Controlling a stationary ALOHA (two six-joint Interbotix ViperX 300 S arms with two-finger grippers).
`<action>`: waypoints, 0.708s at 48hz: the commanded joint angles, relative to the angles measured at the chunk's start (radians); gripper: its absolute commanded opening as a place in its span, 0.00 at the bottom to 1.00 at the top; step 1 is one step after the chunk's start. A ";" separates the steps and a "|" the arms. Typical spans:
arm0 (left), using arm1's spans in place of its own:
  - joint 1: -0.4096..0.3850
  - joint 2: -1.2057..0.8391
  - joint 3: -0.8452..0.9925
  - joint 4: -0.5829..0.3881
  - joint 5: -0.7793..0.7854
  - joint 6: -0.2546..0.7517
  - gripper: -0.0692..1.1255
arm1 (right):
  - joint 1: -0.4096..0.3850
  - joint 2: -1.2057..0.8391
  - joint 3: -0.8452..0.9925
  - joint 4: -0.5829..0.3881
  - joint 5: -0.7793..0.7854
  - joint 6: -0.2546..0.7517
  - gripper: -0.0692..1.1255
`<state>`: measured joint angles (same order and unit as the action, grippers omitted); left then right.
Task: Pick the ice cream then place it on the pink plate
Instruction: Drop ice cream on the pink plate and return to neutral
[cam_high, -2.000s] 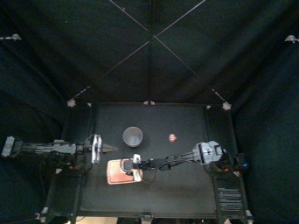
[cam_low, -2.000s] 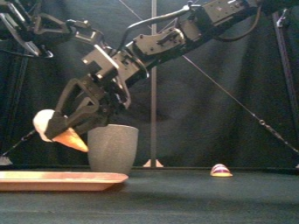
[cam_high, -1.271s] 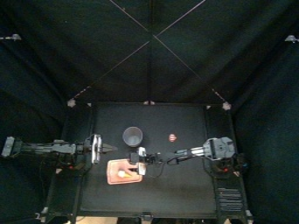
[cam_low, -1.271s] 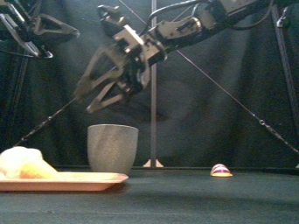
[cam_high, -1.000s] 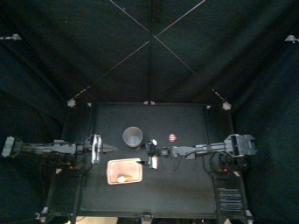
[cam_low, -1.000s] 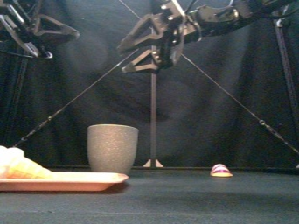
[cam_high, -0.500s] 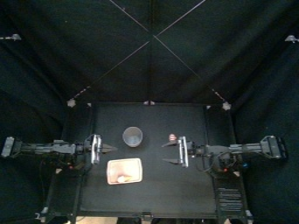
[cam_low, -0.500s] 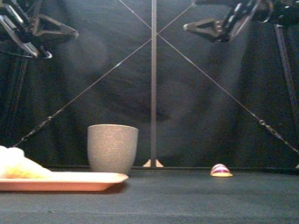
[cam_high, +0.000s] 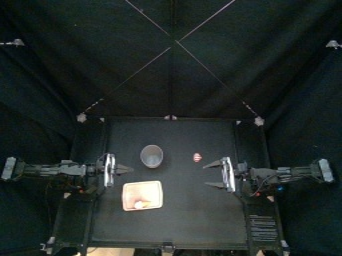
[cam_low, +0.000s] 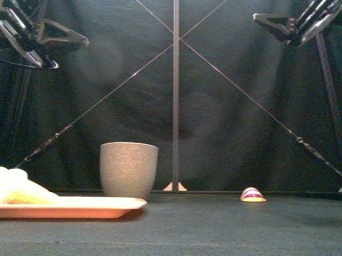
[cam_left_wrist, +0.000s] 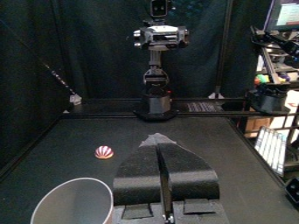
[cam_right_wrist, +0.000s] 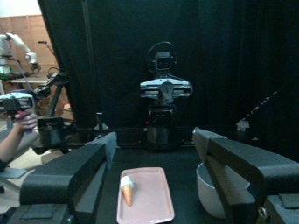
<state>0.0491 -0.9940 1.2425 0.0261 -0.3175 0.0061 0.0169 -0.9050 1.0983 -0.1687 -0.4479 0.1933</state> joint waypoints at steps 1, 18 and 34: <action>0.002 0.003 -0.014 0.000 -0.005 0.000 0.03 | -0.002 0.002 -0.009 0.002 0.017 0.002 0.91; 0.006 -0.006 -0.017 0.000 -0.006 0.000 0.03 | -0.003 -0.006 -0.009 0.009 0.121 0.003 0.91; 0.008 -0.026 -0.014 -0.006 -0.006 0.000 0.03 | -0.006 -0.021 -0.038 0.015 0.213 0.002 0.91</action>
<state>0.0537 -1.0232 1.2425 0.0230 -0.3191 0.0061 0.0123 -0.9265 1.0845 -0.1549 -0.2316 0.1948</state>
